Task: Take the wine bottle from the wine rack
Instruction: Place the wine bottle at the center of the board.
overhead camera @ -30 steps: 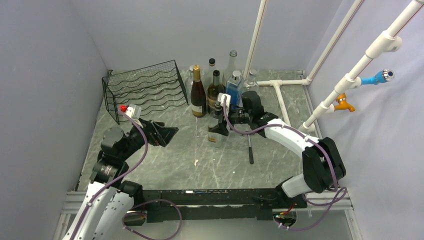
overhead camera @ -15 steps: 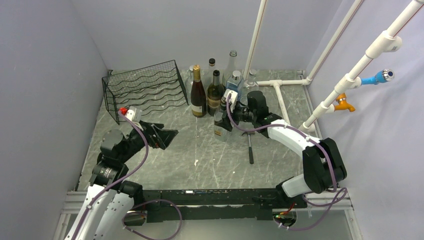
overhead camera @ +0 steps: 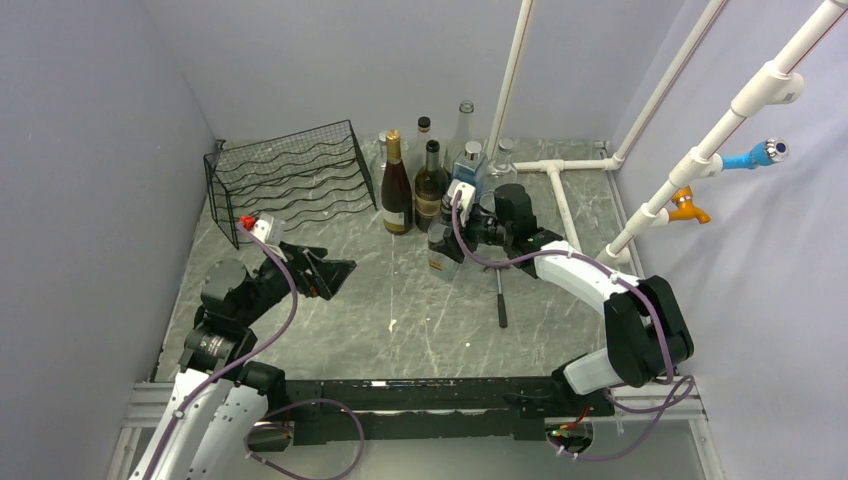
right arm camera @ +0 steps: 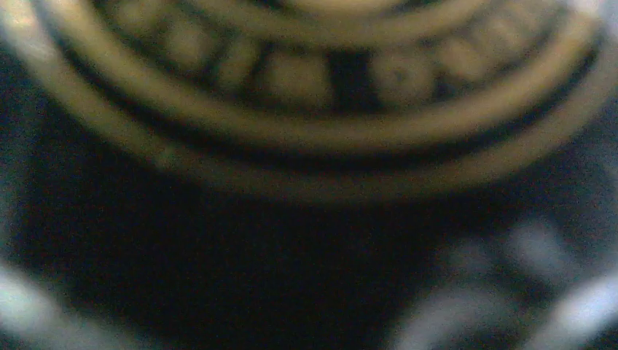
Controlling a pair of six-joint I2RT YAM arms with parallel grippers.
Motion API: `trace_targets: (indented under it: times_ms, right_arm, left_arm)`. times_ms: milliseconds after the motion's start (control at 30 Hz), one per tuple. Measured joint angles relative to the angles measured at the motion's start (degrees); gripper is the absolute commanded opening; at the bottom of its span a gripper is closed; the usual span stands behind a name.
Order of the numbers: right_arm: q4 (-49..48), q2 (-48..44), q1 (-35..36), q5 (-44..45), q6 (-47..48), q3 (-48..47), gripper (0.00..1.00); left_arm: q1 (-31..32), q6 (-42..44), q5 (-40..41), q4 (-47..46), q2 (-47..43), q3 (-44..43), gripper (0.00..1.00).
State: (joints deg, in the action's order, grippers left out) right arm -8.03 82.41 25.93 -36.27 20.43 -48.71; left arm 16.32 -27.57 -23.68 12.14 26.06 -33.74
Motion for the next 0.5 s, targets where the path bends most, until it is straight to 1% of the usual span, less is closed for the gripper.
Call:
trace_targets:
  times_ms: [167, 233, 300, 433, 500]
  right_arm:
    - [-1.3, 0.0, 0.0, -0.3, 0.3, 0.6, 0.22]
    - [-1.7, 0.0, 0.0, -0.6, 0.6, 0.8, 0.28]
    - [-1.9, 0.0, -0.1, -1.5, 1.3, 1.0, 0.38]
    - [-1.9, 0.0, -0.4, -3.8, 3.3, 1.2, 0.64]
    - [-1.9, 0.0, -0.6, -4.9, 4.3, 1.3, 0.73]
  left_arm:
    - [0.0, 0.1, 0.0, 0.4, -0.4, 0.0, 0.99]
    - [0.0, 0.1, 0.0, 0.5, -0.5, 0.1, 1.00]
    - [0.0, 0.2, 0.0, 0.7, -0.6, 0.2, 0.99]
    - [0.0, 0.4, 0.0, 1.2, -0.8, 0.5, 0.99]
    - [0.0, 0.5, 0.0, 1.5, -0.9, 0.5, 0.99]
